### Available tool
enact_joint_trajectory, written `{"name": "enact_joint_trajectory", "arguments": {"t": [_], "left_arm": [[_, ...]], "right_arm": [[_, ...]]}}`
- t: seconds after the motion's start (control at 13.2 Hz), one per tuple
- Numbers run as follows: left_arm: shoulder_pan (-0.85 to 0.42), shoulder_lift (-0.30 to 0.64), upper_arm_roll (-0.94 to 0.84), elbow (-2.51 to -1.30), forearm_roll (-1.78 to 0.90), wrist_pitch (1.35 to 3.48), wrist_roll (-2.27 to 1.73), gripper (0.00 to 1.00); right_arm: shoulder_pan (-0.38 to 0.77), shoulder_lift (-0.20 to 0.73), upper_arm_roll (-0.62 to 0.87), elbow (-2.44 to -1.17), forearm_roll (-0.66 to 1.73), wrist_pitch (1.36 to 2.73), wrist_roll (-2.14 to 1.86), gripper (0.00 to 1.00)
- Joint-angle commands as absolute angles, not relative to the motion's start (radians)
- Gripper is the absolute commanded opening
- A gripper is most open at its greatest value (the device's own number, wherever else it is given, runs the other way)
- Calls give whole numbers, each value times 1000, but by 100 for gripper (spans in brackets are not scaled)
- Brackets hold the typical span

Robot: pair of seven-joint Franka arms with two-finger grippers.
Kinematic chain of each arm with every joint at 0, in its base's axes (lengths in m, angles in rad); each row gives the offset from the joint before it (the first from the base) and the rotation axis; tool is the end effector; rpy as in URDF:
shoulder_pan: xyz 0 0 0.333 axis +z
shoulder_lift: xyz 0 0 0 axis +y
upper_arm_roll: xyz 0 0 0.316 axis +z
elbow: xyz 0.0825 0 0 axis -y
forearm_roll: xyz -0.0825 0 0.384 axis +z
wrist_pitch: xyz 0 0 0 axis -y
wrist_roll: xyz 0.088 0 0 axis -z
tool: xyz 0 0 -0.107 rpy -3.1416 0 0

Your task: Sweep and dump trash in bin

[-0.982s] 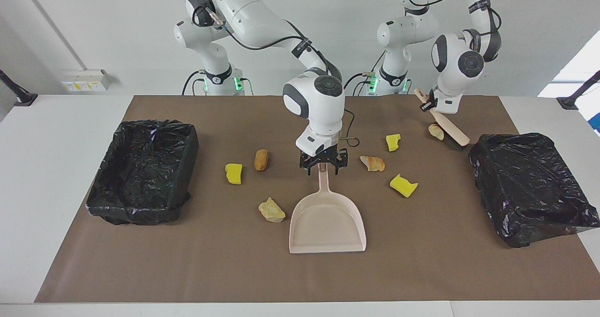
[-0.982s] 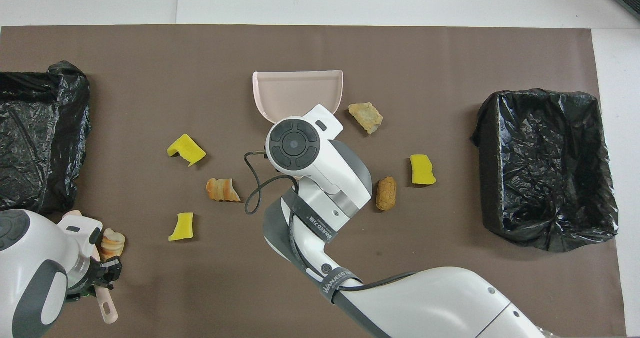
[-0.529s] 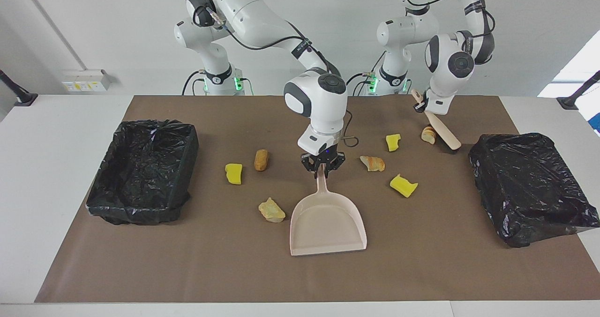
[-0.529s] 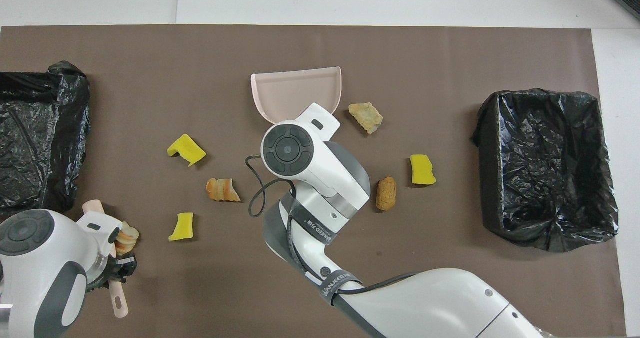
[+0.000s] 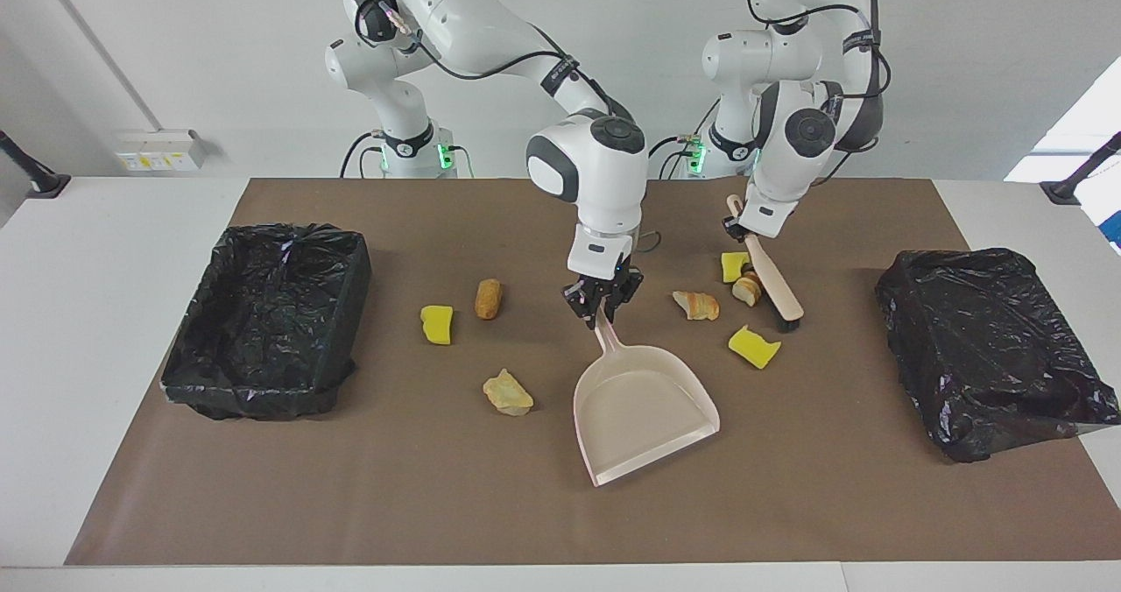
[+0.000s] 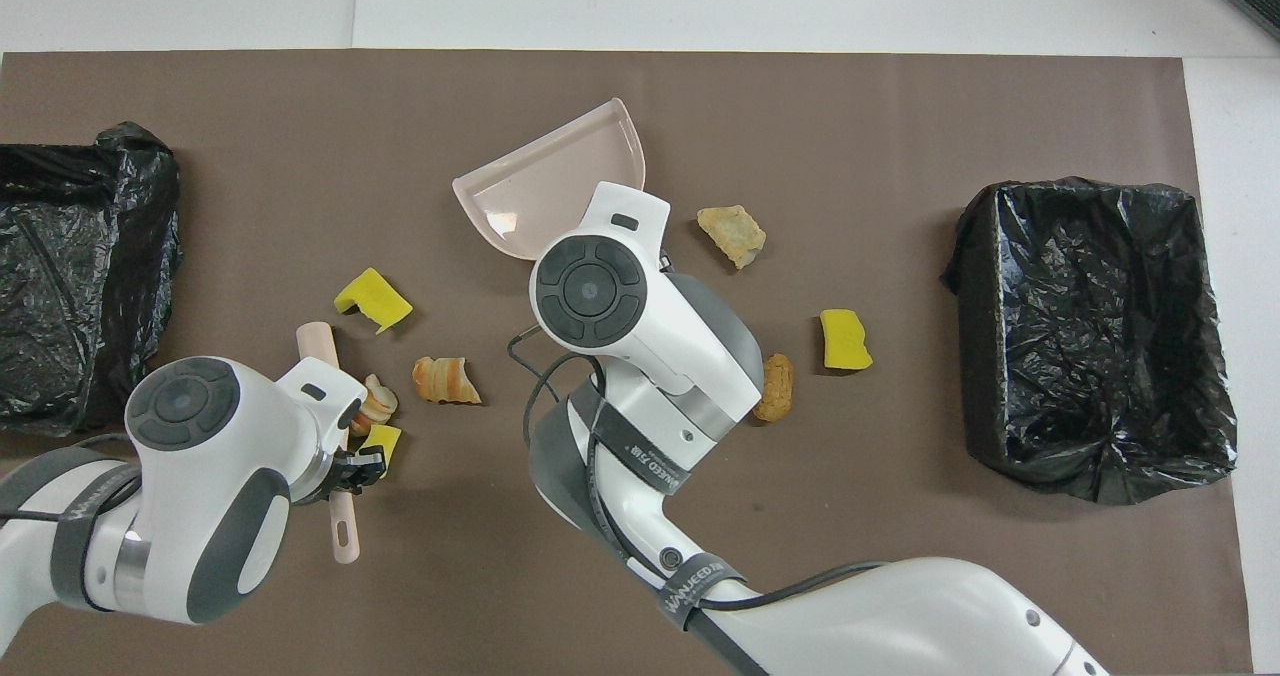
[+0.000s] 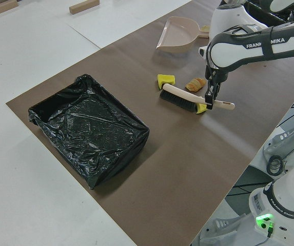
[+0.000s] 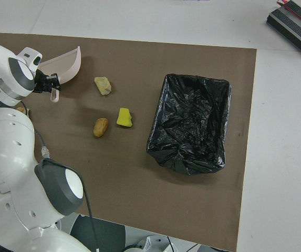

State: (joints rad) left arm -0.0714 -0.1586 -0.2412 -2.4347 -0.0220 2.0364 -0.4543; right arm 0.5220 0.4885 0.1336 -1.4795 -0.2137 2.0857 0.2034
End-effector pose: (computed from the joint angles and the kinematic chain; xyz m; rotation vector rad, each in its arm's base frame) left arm 0.4162 -0.1350 0.3451 -3.0050 -0.2432 0.3321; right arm 0.5764 0.4102 0.4078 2.9577 0.7977 0.2548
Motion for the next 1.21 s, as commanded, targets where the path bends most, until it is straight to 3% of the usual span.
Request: {"name": "enact_joint_trajectory", "arguments": {"t": [0.0, 0.23, 0.45, 0.91, 1.13], "left_arm": [[-81, -130, -239, -2389, -32, 2036, -361, 0], [-63, -86, -236, -2271, -6, 1944, -259, 0], [-17, -84, -227, -2195, 49, 1878, -151, 0], [101, -34, -222, -2178, 75, 1989, 32, 0], [120, 14, -201, -2115, 150, 1979, 218, 0]], "right_arm": [[460, 408, 156, -1508, -141, 1970, -141, 0], [423, 391, 156, -1511, -127, 1818, -513, 0], [423, 364, 156, -1546, -132, 1776, -705, 0], [428, 330, 155, -1684, -146, 1955, -1003, 0], [426, 328, 156, -1729, -147, 2031, -1049, 0]]}}
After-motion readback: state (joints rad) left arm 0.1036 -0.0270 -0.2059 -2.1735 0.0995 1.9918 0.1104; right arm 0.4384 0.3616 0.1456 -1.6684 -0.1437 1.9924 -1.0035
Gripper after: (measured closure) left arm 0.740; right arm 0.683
